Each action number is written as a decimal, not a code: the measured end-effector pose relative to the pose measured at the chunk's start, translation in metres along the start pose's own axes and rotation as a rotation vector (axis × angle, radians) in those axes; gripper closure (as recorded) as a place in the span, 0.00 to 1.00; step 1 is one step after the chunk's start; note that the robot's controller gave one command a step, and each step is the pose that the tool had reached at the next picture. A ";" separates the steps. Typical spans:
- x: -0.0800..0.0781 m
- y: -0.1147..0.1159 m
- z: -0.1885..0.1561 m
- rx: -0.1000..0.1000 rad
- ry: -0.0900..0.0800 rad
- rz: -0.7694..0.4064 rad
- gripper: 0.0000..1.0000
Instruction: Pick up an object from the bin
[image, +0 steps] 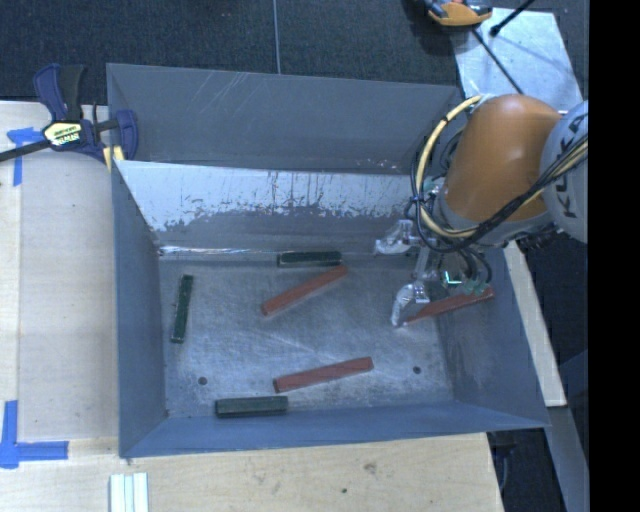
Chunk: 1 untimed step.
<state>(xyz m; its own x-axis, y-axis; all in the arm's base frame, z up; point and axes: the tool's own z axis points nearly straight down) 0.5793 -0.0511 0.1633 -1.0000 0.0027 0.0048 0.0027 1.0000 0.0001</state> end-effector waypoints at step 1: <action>-0.002 0.000 -0.005 0.001 -0.008 -0.001 0.00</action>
Offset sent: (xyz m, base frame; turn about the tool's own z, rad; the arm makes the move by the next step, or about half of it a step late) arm 0.0295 0.0655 -0.0893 -0.0505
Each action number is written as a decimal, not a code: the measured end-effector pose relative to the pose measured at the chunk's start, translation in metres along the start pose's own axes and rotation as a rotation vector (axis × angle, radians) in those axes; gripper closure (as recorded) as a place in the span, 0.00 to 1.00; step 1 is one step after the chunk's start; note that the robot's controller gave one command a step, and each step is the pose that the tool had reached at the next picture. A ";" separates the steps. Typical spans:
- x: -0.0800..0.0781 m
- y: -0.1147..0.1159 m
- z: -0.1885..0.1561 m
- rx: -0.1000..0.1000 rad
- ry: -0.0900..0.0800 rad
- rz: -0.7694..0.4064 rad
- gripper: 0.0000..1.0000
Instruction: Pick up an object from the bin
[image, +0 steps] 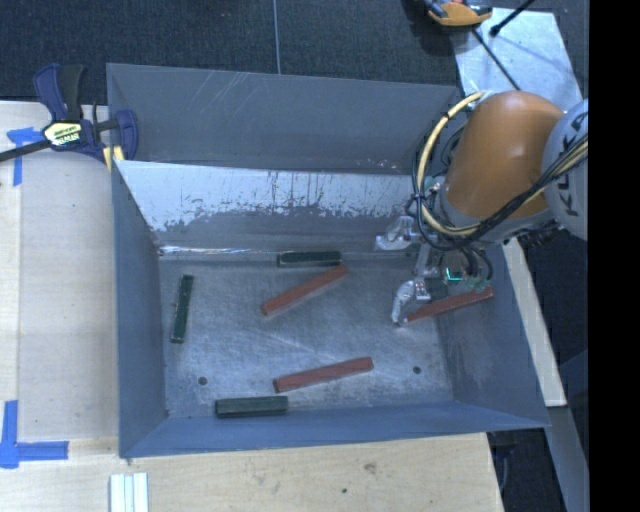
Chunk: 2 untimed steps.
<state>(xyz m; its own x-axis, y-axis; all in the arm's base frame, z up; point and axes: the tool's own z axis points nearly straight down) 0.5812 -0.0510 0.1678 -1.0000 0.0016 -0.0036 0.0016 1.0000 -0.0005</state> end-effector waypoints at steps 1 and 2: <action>-0.034 0.065 0.087 -0.001 -0.018 -0.049 1.00; -0.034 0.065 0.087 -0.001 -0.018 -0.049 1.00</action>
Offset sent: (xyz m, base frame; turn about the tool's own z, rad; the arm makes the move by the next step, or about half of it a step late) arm 0.0000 0.0000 0.0000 0.0000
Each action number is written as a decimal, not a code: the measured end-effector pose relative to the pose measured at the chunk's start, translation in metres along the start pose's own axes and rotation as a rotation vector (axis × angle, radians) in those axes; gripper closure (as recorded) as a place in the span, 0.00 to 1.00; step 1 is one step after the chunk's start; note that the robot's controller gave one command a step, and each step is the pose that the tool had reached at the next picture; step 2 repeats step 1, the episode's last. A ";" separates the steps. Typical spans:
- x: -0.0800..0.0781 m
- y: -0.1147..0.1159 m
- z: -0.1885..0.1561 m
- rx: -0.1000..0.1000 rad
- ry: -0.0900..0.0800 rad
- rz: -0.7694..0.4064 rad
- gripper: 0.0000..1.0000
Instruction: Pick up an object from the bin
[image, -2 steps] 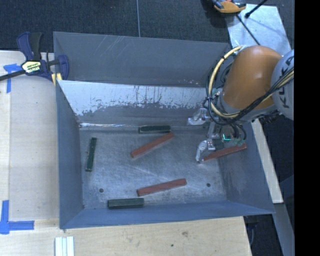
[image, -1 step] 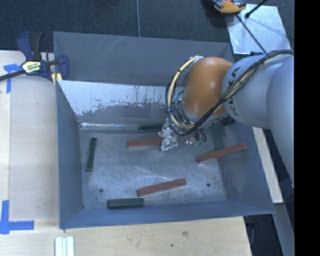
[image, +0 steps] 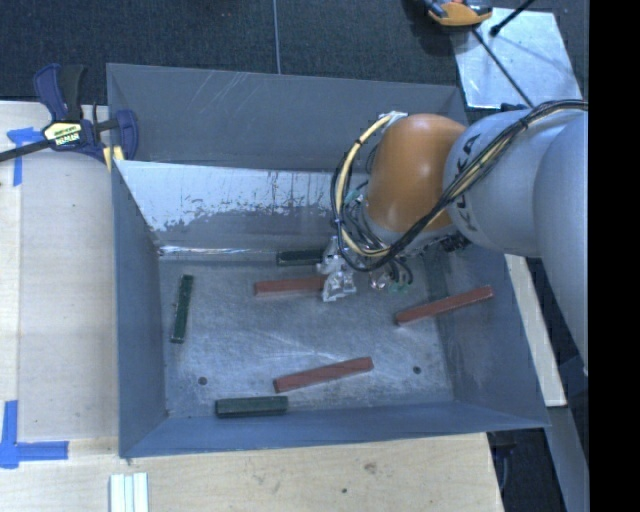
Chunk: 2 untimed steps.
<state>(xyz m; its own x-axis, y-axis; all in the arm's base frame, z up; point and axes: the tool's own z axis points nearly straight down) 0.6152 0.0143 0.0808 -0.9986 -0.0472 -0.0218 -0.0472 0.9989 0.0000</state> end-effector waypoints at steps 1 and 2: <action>0.017 0.003 -0.123 -0.001 0.019 -0.081 1.00; 0.017 0.003 -0.123 -0.001 0.019 -0.081 1.00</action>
Offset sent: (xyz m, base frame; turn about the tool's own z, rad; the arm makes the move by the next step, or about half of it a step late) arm 0.0000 0.0000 0.0000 0.0000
